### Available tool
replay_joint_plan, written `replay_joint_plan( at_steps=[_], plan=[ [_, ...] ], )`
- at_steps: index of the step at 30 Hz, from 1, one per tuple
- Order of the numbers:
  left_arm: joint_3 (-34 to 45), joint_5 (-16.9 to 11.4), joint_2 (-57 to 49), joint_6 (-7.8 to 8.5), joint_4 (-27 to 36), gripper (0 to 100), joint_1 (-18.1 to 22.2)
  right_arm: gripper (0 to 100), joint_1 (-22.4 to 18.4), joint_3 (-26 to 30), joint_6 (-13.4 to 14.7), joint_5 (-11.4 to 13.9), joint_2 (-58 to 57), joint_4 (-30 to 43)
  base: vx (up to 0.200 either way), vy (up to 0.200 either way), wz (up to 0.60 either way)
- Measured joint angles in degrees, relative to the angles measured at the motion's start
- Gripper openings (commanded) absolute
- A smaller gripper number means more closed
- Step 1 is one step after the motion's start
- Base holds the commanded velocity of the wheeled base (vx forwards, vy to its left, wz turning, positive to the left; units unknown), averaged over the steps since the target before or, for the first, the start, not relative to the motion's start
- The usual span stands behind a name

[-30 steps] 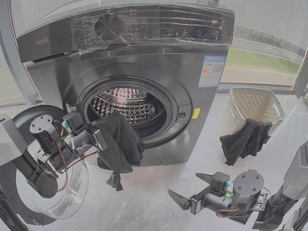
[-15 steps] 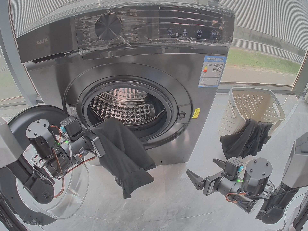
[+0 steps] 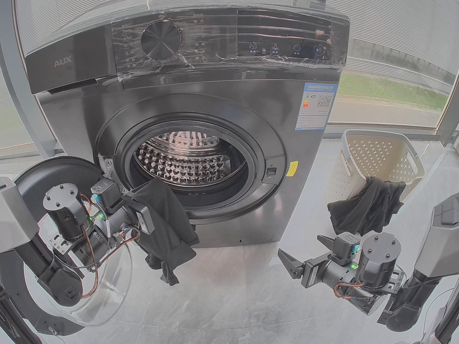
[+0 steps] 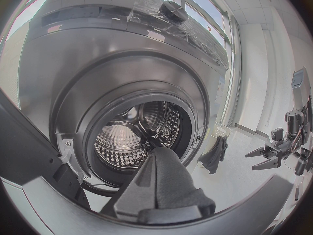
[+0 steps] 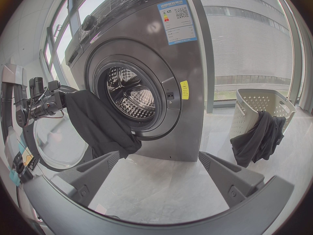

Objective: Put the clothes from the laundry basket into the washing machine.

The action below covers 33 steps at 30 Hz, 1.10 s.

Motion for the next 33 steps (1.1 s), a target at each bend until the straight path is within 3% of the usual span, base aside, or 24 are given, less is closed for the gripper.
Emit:
replay_joint_plan(
  at_steps=[5, 9, 15, 21, 25, 28, 33],
  plan=[
    [-0.4, 0.1, 1.7, 0.56, 0.0, 0, -0.4, 100, 0.3, -0.1, 0.0, 0.0, 0.2, 0.0, 0.0, 0.0, 0.0],
    [-0.5, 0.1, 2.6, 0.11, 0.0, 0, -0.8, 100, 0.4, -0.2, 0.0, 0.0, 0.3, 0.0, 0.0, 0.0, 0.0],
    [-0.5, -0.3, 3.2, -0.17, 0.0, 0, -1.2, 100, 0.4, -0.2, 0.1, 0.0, 0.4, 0.0, 0.2, 0.0, 0.0],
    [0.2, -0.3, 3.4, -0.11, 0.0, 0, -2.0, 100, 0.4, -0.2, 0.1, 0.1, 0.4, 0.0, 0.0, 0.0, 0.0],
    [1.3, -0.2, 3.2, -0.17, 0.0, 0, -4.2, 100, 0.5, -0.2, 0.1, 0.1, 0.4, 0.0, 0.0, 0.0, 0.0],
    [3.4, 0.4, 2.6, -0.79, 0.0, 0, -7.1, 100, 1.2, -0.2, 0.1, 0.0, 0.2, 0.0, 0.0, 0.0, 0.0],
    [3.6, 3.9, 1.5, -3.5, 0.0, 0, -10.8, 100, 2.1, -0.2, 0.1, 0.0, -0.3, 0.0, 0.0, 0.0, 0.0]
  ],
)
